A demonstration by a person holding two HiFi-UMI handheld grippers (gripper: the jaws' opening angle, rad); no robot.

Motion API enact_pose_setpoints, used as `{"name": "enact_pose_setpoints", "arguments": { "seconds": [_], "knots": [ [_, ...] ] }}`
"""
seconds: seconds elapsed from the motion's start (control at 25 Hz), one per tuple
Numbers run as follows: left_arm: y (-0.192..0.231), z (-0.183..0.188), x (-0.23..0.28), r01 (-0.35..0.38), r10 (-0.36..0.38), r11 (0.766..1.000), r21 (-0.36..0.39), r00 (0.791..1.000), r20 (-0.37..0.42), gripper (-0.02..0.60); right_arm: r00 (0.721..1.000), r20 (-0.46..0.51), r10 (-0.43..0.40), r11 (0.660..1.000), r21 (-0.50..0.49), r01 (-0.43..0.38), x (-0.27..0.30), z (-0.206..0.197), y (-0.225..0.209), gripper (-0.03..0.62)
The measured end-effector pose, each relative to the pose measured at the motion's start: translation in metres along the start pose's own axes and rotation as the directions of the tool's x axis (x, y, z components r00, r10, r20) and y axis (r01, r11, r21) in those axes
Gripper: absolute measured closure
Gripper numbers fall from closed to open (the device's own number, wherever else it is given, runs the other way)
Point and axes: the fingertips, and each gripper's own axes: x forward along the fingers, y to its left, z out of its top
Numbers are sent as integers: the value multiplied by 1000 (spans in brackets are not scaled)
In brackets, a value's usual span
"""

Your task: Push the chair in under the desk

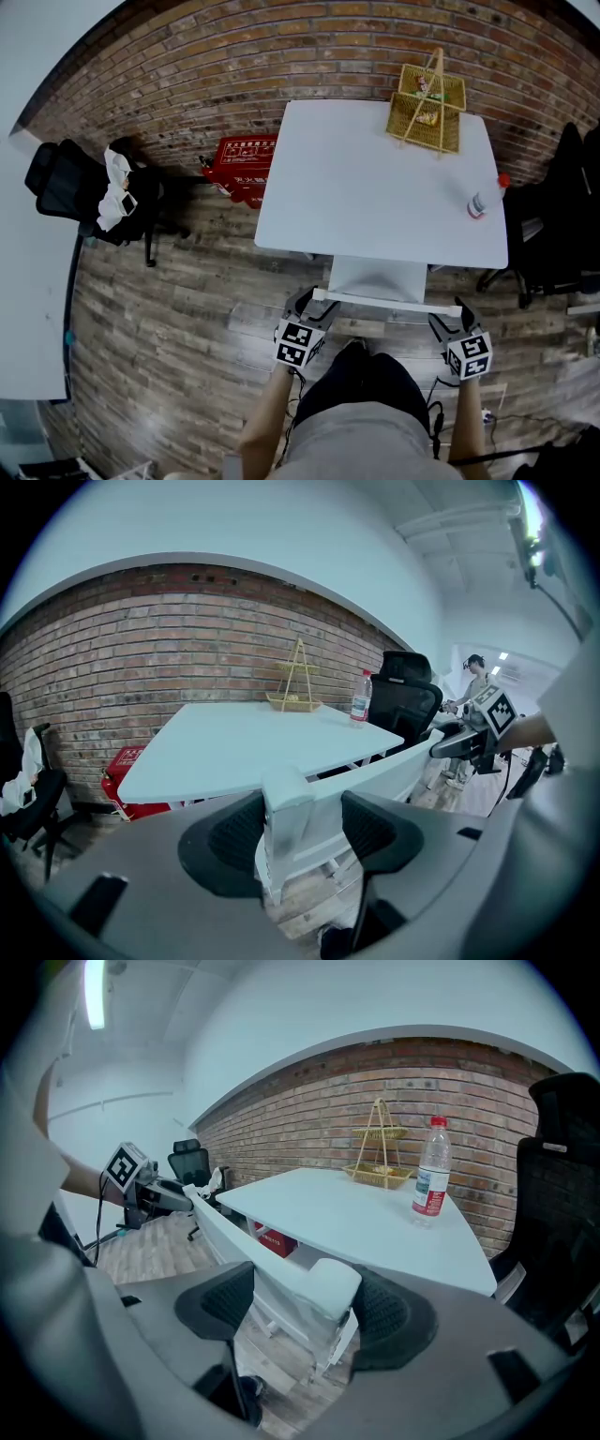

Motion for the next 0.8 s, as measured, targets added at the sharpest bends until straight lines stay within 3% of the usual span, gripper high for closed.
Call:
{"name": "enact_pose_setpoints", "arguments": {
  "seconds": [0.8],
  "knots": [
    [10,14,19,-13,13,1000,-12,1000,-4,314,1000,-4,10,1000,9,-10,16,18,-15,266]
  ]
}}
